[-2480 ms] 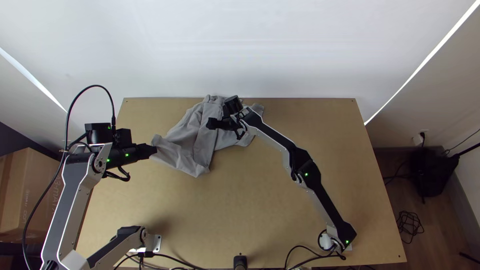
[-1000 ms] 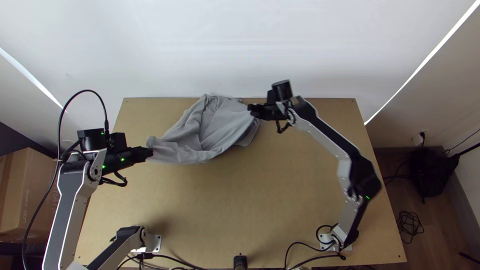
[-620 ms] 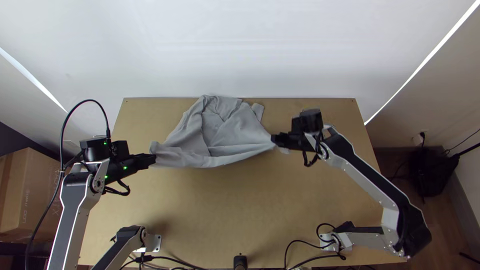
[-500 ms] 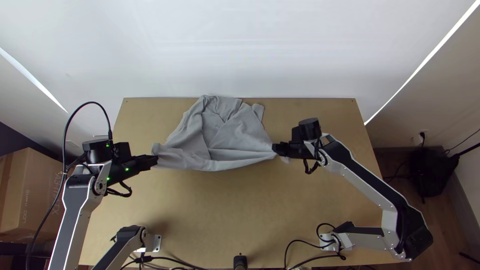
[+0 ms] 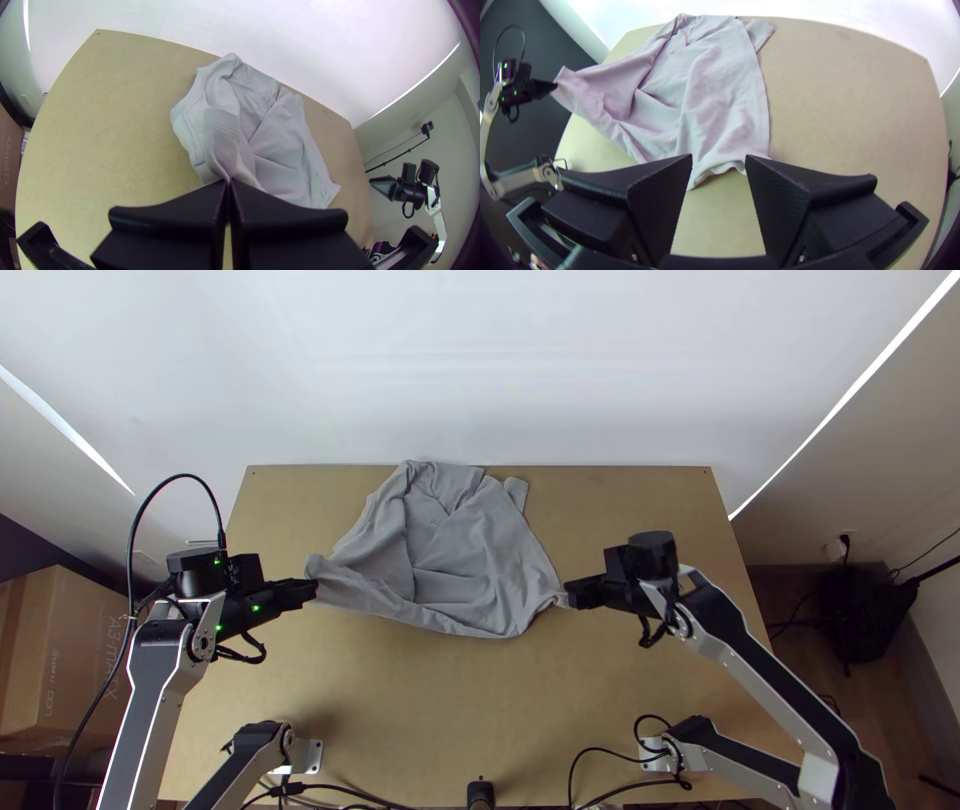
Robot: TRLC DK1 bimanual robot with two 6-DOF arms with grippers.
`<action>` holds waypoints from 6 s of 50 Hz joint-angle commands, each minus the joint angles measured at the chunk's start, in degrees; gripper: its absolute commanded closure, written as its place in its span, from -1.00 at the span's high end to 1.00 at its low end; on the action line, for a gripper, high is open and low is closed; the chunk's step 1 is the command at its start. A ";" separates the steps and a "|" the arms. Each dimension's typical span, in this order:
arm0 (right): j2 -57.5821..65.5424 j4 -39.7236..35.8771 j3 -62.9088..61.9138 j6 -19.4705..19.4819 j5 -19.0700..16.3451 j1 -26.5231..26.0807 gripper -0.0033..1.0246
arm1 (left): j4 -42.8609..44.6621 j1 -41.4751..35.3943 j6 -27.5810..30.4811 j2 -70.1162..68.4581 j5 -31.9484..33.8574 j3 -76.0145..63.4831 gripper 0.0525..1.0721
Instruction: Fold the t-shirt
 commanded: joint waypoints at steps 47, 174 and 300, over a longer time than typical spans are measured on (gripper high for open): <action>-1.78 34.14 -29.56 -35.03 8.90 3.87 0.08 | 0.93 0.08 -3.27 -1.06 0.13 -0.50 -0.95; 3.58 8.04 40.22 -4.45 10.93 0.26 -0.95 | 7.35 24.51 -3.18 7.20 0.13 48.02 -0.95; 29.33 23.60 8.85 2.23 8.82 -24.52 -0.95 | 28.71 -18.38 -5.38 73.82 -6.64 56.54 -0.95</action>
